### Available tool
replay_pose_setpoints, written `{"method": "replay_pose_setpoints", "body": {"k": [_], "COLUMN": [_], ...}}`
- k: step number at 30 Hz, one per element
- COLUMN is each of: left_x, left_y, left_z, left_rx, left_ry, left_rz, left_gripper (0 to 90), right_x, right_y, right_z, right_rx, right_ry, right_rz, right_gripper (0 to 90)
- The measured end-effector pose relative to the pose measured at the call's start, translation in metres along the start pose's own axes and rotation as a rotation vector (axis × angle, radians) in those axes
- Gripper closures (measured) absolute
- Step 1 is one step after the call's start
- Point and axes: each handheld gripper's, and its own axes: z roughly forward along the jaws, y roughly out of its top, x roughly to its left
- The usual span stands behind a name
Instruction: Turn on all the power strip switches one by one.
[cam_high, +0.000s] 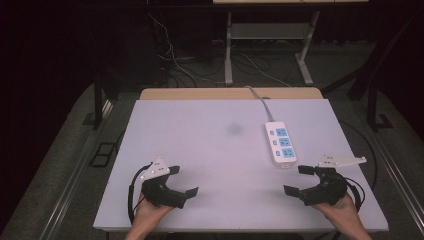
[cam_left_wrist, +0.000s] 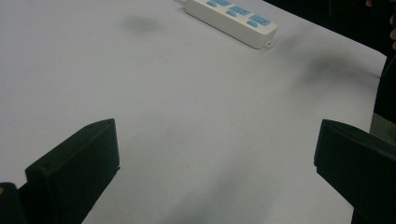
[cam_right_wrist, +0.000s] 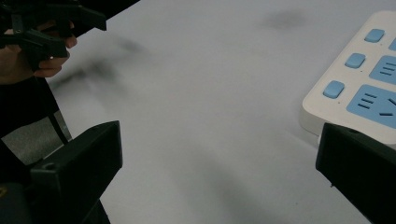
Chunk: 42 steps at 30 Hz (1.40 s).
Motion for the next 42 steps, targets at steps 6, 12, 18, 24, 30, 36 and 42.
{"method": "replay_pose_setpoints", "body": {"k": [6, 12, 18, 24, 30, 36, 42], "left_x": [0.000, 0.000, 0.000, 0.001, 0.001, 0.001, 0.001], "left_y": [0.000, 0.000, 0.000, 0.000, 0.000, 0.000, 0.000], "left_z": [0.000, 0.000, 0.000, 0.000, 0.000, 0.000, 0.000], "left_rx": [0.001, 0.003, 0.002, 0.003, -0.001, 0.001, 0.001], "left_ry": [0.000, -0.002, -0.001, 0.001, 0.001, 0.002, 0.004], "left_rz": [-0.001, -0.001, -0.004, -0.002, -0.004, -0.003, -0.002], "left_gripper": [0.0, 0.0, 0.0, 0.0, 0.0, 0.0, 0.0], "right_x": [-0.003, -0.006, -0.013, -0.017, -0.023, -0.028, -0.035], "right_y": [0.007, 0.014, 0.023, 0.033, 0.042, 0.054, 0.063], "right_z": [0.000, -0.002, -0.005, -0.008, -0.008, -0.008, -0.004], "right_rx": [0.021, 0.045, 0.065, 0.082, 0.092, 0.104, 0.121], "right_ry": [0.002, 0.002, -0.004, -0.011, -0.016, -0.024, -0.029], "right_rz": [0.002, 0.002, -0.002, -0.015, -0.016, -0.022, -0.024], "right_gripper": [0.5, 0.5, 0.5, 0.5, 0.6, 0.6, 0.6]}}
